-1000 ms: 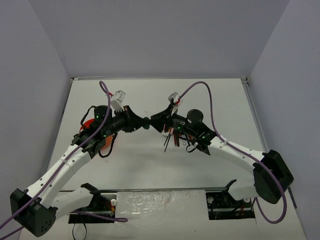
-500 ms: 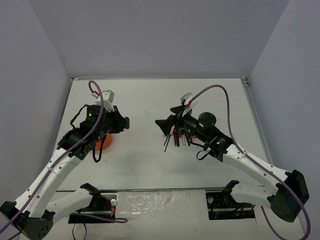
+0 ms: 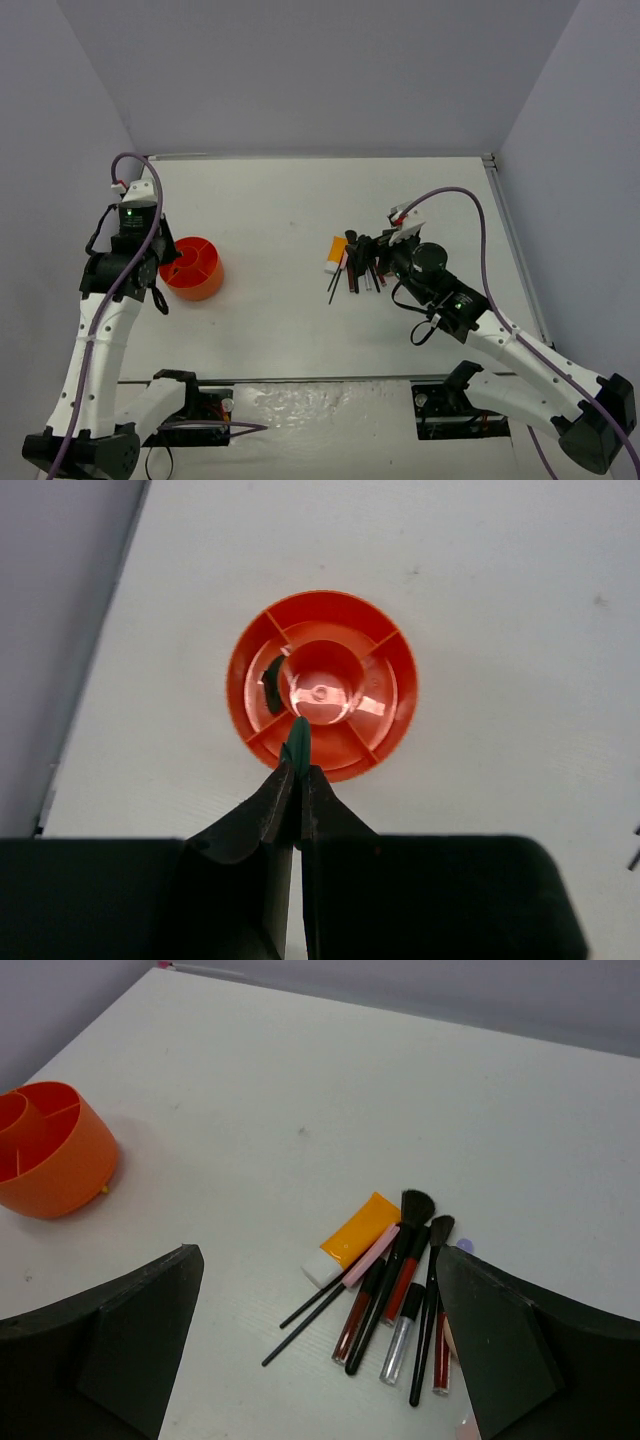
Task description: Organize the makeup
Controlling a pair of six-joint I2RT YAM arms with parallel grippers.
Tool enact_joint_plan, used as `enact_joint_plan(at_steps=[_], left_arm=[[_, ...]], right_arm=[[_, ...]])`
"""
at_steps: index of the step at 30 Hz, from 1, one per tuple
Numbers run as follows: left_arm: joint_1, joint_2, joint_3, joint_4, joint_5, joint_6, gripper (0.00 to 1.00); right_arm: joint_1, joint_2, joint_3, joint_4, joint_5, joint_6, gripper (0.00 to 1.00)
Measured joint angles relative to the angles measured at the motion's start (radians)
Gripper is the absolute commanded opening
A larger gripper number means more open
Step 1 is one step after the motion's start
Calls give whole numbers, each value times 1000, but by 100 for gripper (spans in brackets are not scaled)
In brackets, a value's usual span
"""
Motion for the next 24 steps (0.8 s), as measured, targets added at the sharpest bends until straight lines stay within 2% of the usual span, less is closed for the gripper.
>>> enact_joint_plan(at_steps=[4,9,24], left_arm=[[141,51,-9,27,90,77,0],[236,112,-64,85,177,152,0],[274,282,-82,190,259,260,0]], right_arm=[[0,-12,-37,-6,4,22,100],[0,-46,-50,-5,1,39,100],[0,-60,-66,0,-14,60,100]])
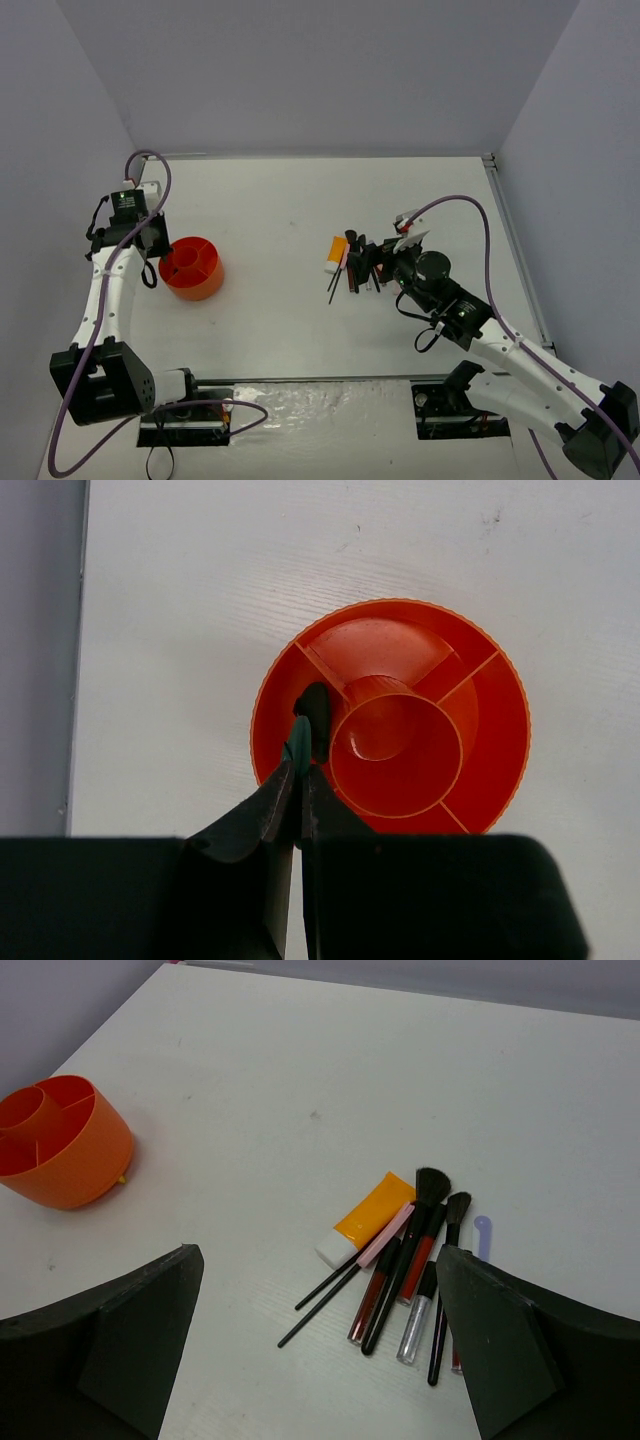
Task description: Organize the makeup
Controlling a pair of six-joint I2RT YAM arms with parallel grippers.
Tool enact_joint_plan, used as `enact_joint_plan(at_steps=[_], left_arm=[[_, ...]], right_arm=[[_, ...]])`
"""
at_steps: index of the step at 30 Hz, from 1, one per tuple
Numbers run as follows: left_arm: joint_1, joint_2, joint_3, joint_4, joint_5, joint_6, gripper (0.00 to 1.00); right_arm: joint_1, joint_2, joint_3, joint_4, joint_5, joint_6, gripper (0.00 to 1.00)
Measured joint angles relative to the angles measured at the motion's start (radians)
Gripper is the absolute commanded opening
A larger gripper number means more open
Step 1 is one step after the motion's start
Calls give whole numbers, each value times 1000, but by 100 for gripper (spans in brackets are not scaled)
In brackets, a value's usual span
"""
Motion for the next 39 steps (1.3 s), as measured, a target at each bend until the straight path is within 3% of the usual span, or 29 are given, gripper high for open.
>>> enact_joint_plan(at_steps=[5,13,25,32,37,39], left_arm=[[16,46,-1,20,25,11,2],[19,59,-24,30,23,17,32],[20,49,-32,26,-24,7,48],[20,-97,-32,22,39,-67,73],[10,-259,-34,37,154,-156,94],[-12,-312,-48,63,200,-187,97]], right_arm=[[0,1,-6,0,0,0,100],[0,22,-6,6,0,0,100],[0,35,-7,6,35,0,99],[-19,45,-1,-36,162,23,94],[-146,131,33,-106,198,60,91],[-210,177,40,-124,195,77,90]])
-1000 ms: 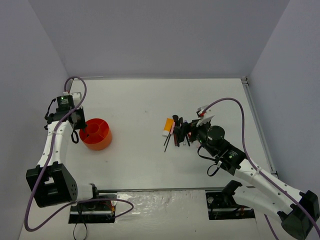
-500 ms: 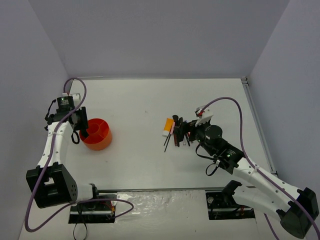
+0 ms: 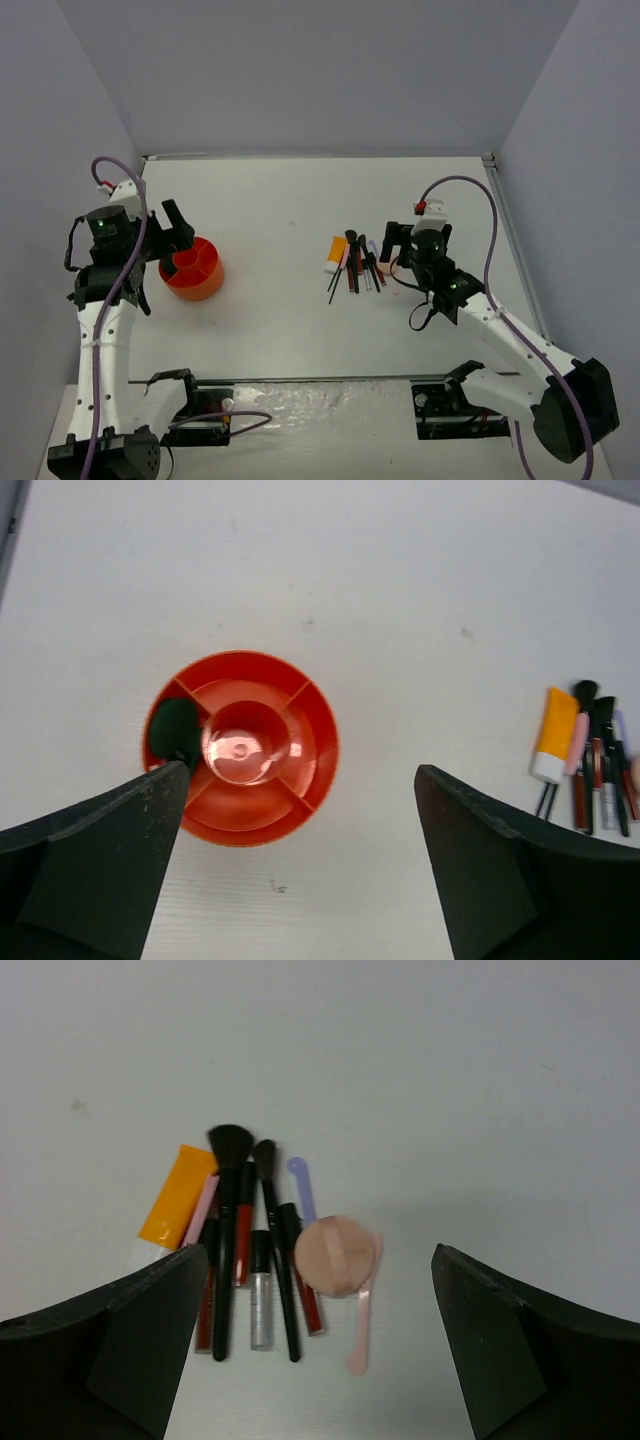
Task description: Organize the makeup
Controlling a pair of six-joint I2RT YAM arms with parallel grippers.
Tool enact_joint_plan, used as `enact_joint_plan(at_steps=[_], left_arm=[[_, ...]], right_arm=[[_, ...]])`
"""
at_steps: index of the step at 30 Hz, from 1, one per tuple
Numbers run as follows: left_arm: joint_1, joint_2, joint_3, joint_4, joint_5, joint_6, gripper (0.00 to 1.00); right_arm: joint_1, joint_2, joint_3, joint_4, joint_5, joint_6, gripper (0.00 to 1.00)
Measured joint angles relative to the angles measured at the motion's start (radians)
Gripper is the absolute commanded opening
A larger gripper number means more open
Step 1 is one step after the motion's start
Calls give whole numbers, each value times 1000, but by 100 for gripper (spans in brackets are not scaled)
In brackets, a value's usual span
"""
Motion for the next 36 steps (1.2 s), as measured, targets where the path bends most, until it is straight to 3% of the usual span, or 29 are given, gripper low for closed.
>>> enact_joint_plan(at_steps=[7,15,36], left_arm=[[-141,-46,-77,13,50,-34,97],[-157,-20,-166,13,44,-28,97],[-157,-29,-167,10,49,-25,97]], right_arm=[[-64,151,16,-40,-37,17,74],[-63,343,60,-39,-70,7,47],[-31,557,166,-13,-117,-5,46]])
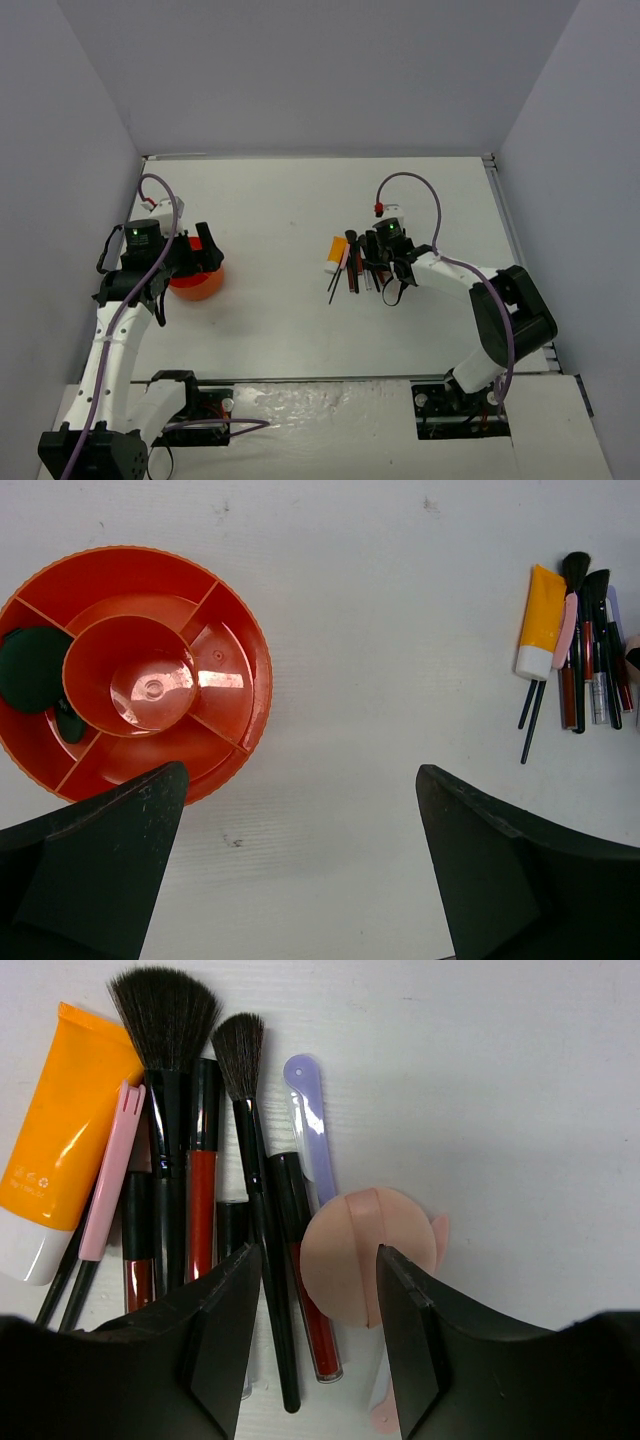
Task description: Organize the makeup
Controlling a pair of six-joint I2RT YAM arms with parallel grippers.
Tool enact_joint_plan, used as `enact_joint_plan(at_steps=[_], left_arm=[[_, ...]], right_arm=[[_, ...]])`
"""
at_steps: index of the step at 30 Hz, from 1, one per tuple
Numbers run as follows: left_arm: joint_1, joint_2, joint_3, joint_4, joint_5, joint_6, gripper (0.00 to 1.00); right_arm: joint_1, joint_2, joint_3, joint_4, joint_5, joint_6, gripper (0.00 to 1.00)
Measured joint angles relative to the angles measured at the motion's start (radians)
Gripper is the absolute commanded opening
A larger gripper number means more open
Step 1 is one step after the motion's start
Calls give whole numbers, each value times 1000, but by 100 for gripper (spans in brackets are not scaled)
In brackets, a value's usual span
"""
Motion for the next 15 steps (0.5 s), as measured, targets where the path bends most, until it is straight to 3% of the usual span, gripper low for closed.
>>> enact_joint_plan(at_steps=[15], left_arm=[[0,2,0,0,8,0,97]], right_arm=[[-2,-27,-2,-13,49,62,46]])
